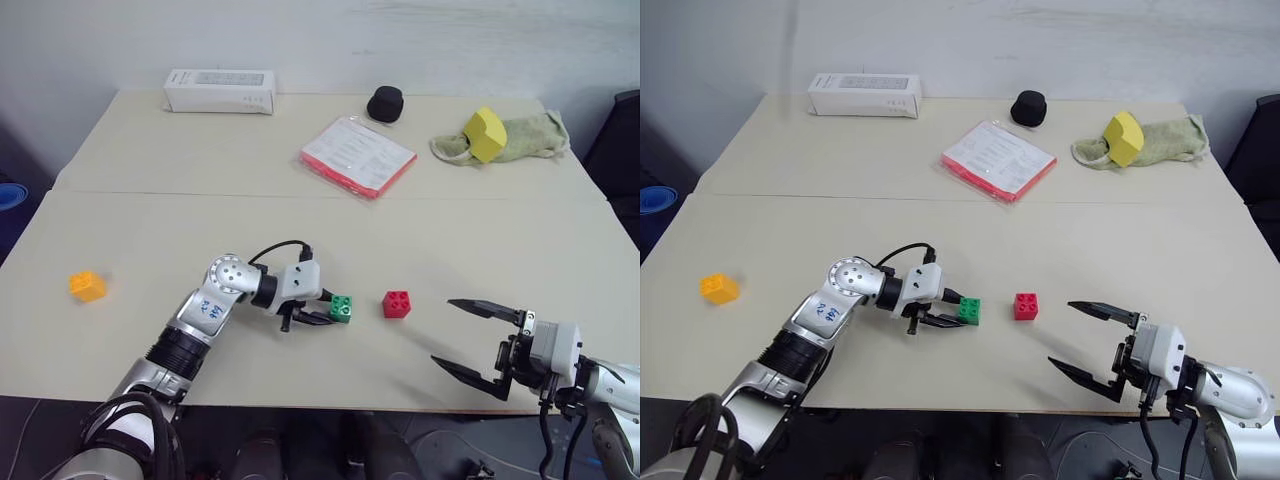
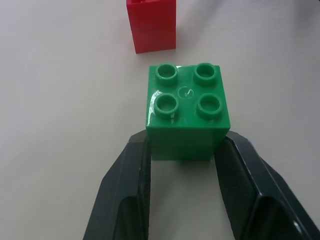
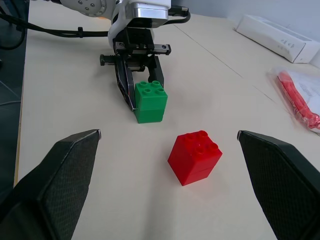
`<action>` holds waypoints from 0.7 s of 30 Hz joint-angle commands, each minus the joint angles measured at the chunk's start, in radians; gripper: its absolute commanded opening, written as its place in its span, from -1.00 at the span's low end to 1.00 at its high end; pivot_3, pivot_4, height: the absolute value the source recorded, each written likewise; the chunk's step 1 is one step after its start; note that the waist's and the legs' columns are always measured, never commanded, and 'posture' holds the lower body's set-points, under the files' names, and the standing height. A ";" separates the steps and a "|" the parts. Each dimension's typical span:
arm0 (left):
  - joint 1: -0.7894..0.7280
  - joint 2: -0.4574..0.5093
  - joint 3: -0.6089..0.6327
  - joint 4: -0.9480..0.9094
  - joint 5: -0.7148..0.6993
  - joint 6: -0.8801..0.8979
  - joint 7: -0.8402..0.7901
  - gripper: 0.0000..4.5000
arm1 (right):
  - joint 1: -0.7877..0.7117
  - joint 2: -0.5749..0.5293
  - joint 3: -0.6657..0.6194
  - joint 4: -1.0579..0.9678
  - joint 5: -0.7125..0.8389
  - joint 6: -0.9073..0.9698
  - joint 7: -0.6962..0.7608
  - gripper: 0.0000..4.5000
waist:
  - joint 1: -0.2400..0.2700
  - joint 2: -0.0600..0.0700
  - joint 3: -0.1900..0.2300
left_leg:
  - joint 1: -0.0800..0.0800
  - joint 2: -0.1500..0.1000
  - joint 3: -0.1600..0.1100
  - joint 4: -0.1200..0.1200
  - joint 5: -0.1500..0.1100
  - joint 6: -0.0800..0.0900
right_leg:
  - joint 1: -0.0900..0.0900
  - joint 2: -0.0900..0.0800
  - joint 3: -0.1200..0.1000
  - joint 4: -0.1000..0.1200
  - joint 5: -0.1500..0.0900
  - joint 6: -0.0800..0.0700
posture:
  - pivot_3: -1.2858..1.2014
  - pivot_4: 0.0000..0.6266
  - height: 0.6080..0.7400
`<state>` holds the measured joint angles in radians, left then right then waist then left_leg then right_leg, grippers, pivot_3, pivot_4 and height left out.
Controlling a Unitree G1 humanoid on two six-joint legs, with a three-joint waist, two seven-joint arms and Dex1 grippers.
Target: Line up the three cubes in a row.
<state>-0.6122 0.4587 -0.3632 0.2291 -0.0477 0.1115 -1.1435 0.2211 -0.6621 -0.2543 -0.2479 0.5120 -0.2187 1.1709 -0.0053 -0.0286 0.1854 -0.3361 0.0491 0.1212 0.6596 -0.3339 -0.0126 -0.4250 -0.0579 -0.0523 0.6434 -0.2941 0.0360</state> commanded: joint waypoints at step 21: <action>0.185 0.193 0.195 -0.176 -0.112 0.063 -0.020 0.70 | -0.061 -0.004 0.020 0.026 0.026 -0.009 0.043 1.00 | -0.009 0.000 0.000 | 0.000 0.001 0.000 0.001 0.000 -0.001 | -0.001 0.000 0.000 0.001 0.000 -0.001 | 0.03 -0.52 1.00</action>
<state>-0.4764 0.6041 -0.2383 0.1222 -0.1166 0.1831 -1.1432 0.1694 -0.6622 -0.2319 -0.2247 0.5151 -0.2180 1.2019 -0.0138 -0.0285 0.1854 -0.3365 0.0509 0.1214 0.6604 -0.3340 -0.0137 -0.4261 -0.0575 -0.0520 0.6449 -0.2946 0.0351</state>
